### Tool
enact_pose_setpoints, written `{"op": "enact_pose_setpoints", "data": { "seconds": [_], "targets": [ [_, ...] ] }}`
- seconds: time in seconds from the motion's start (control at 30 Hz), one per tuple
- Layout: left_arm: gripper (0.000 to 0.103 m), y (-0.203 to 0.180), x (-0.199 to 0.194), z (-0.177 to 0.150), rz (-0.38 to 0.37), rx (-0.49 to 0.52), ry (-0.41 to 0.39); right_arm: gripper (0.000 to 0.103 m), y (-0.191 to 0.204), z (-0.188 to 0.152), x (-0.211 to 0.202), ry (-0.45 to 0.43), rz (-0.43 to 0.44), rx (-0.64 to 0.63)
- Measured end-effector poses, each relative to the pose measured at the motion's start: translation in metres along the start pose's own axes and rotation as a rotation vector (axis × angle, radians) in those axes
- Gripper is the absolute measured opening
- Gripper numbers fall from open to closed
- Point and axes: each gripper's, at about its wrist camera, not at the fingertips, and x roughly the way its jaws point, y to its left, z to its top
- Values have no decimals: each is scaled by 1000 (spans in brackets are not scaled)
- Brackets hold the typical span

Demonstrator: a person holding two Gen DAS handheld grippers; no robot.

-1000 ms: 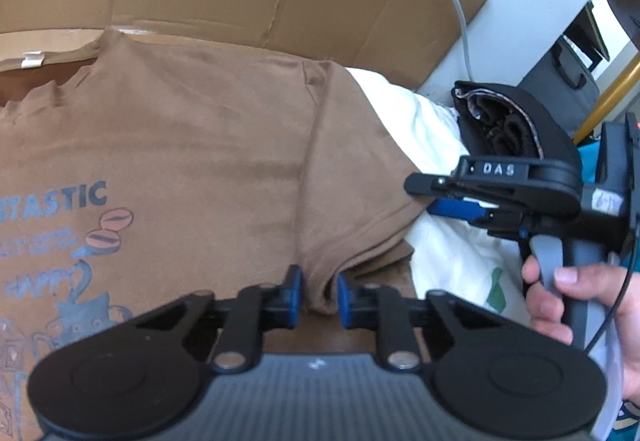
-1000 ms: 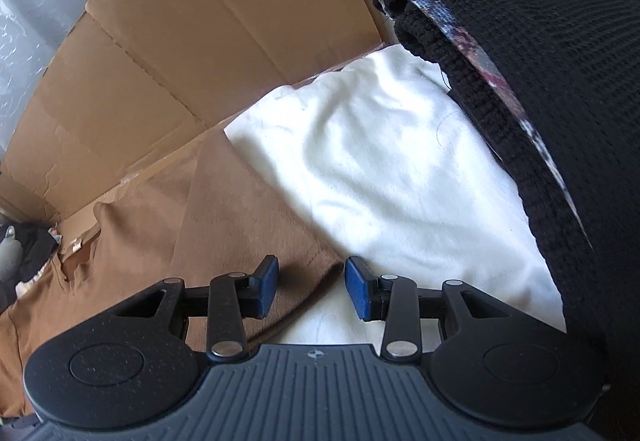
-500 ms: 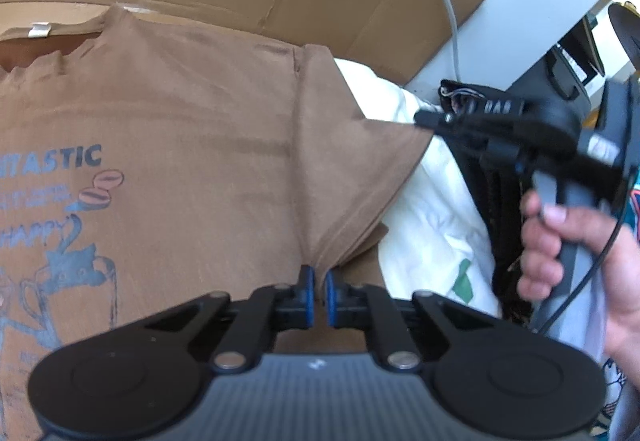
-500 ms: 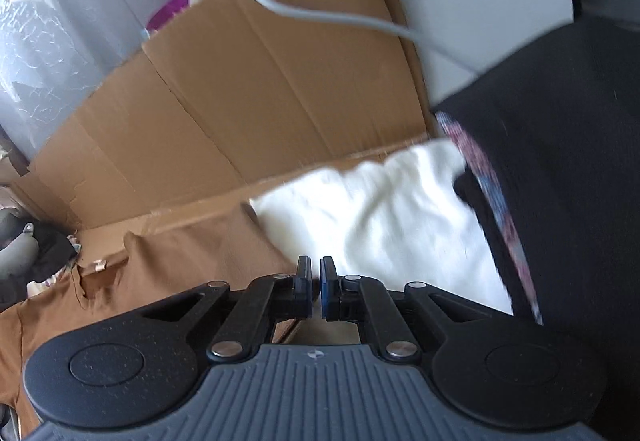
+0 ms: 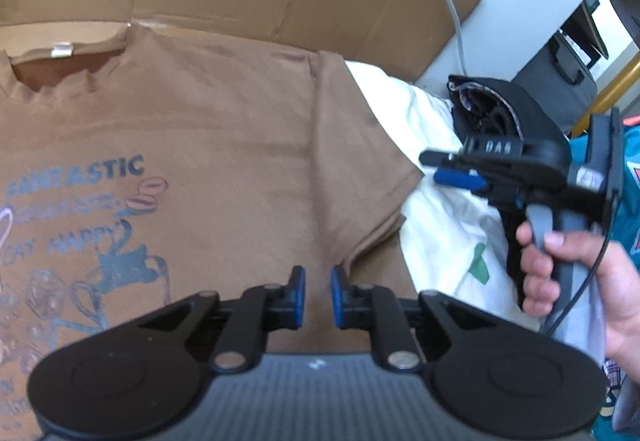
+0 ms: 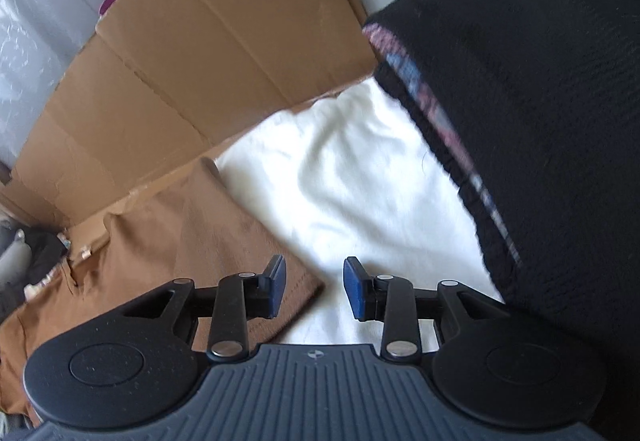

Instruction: Fold clothes

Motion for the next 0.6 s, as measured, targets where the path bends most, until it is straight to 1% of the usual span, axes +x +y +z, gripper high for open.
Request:
{"op": "enact_pose_setpoints", "data": {
  "seconds": [0.27,0.4,0.43,0.5,0.57,0.6],
  "targets": [
    [13,11,-4,13,37,-8,-31,35,14,-11,18,29,-22,-50],
    [13,15,-3,26,42,-17,-60,36,29,-13,24,43,-67,-151],
    [13,15,-3,29,42,-19,-67,35,31,-13,25,43,-72,-156],
    [13,15,-3,34,48,-21,-78,34,34,-14,25,41,-82,-167],
    [13,16,-3,37,52,-26,-84,28,37,-15,24,41,-94,-192],
    [13,16,-3,39,54,-28,-88,23,39,-16,24,42,-98,-204]
  ]
}}
